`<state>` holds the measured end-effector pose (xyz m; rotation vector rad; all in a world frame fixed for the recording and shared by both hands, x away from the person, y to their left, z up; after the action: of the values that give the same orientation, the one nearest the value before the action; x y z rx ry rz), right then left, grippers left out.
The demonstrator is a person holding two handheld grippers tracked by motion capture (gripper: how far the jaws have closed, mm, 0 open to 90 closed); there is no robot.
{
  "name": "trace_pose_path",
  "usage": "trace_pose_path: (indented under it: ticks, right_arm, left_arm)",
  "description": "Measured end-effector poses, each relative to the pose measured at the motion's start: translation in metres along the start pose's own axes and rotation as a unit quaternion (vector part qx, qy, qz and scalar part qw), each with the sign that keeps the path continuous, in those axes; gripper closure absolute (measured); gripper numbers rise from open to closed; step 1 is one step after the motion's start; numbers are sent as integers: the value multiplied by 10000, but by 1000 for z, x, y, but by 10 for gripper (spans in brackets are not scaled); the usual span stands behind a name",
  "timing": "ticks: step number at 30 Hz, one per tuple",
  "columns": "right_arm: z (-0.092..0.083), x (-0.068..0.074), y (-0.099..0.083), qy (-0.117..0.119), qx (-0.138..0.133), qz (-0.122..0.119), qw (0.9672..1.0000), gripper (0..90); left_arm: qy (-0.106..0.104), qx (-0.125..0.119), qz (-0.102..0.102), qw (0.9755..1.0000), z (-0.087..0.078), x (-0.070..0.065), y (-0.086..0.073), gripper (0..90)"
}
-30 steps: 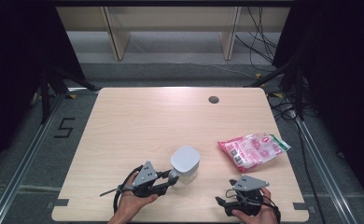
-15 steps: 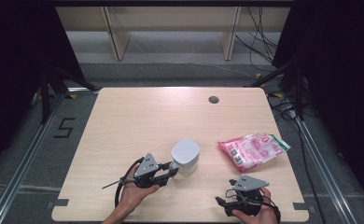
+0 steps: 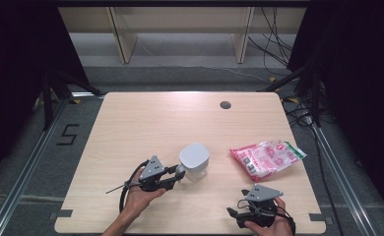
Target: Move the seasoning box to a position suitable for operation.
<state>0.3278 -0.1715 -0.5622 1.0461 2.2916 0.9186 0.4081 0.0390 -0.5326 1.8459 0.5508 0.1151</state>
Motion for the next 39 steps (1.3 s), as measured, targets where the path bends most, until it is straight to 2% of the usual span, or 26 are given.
trace_pose_path:
  ticks: [6, 8, 11, 16, 18, 22, 26, 36, 39]
  right_arm:
    - [0, 1, 0, -7, 4, 28, 10000, 209]
    - [0, -1, 0, -48, -46, -52, 10000, 209]
    - [0, 0, 0, -43, 8, 4, 10000, 209]
    - [1, 0, 0, -32, -27, -48, 10000, 209]
    - [1, 0, 0, 22, -42, -92, 9999, 208]
    - [1, -1, 0, -48, -45, -85, 9999, 207]
    - [1, 2, 0, 86, -15, -15, 10000, 206]
    - [1, 2, 0, 75, -4, -19, 10000, 205]
    - [1, 2, 0, 66, -3, -25, 10000, 205]
  left_arm:
    - [116, -29, -21, 9999, -4, 12, 1, 662]
    - [206, -33, -67, 9998, -6, 17, 1, 657]
    - [192, -33, -125, 9997, -7, 21, 0, 649]
    - [346, 4, -79, 9994, -9, 30, 1, 650]
    - [313, -27, -115, 9994, -8, 32, 1, 649]
    - [342, -20, -146, 9993, -8, 37, 2, 646]
    - [391, -31, -187, 9991, -9, 41, 2, 645]
    - [377, -62, -341, 9987, -9, 52, 2, 643]
    - [403, -25, -325, 9987, -9, 53, 1, 643]
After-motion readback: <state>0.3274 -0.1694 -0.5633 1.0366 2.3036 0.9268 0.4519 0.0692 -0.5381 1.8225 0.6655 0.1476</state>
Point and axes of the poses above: each handheld gripper's, and its own axes: z roughly forward along the jaws, y roughly out of its top, x roughly to its left, the point moved 10 cm from there along z, roughly forward along the jaws, and after that the axes turned 13 degrees about -y, right-handed, at the moved point
